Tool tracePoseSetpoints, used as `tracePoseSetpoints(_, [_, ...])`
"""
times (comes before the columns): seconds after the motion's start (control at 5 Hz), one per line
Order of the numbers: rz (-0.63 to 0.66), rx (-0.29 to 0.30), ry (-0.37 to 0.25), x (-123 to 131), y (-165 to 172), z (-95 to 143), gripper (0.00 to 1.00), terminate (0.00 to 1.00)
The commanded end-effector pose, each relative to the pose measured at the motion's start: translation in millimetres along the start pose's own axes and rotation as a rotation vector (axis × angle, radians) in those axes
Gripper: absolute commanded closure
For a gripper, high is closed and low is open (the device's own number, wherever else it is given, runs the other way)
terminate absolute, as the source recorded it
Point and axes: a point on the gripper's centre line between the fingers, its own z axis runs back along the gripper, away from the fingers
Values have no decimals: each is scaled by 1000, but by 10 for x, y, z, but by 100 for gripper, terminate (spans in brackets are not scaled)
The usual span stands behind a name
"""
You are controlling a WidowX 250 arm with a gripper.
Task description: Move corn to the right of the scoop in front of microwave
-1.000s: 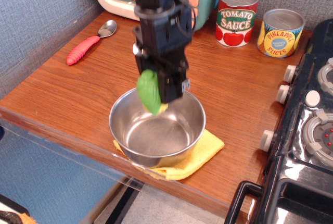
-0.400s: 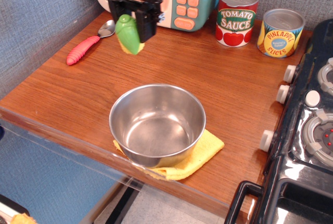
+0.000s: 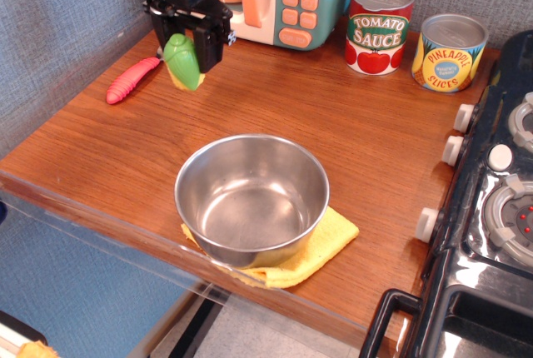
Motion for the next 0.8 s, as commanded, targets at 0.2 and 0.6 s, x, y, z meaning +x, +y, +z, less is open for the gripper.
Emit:
tracePoseSetpoints(0.2, [41, 35, -56, 174, 276, -59, 100, 0])
tracePoseSetpoints(0.6, [32, 17, 21, 217, 199, -268, 100, 0])
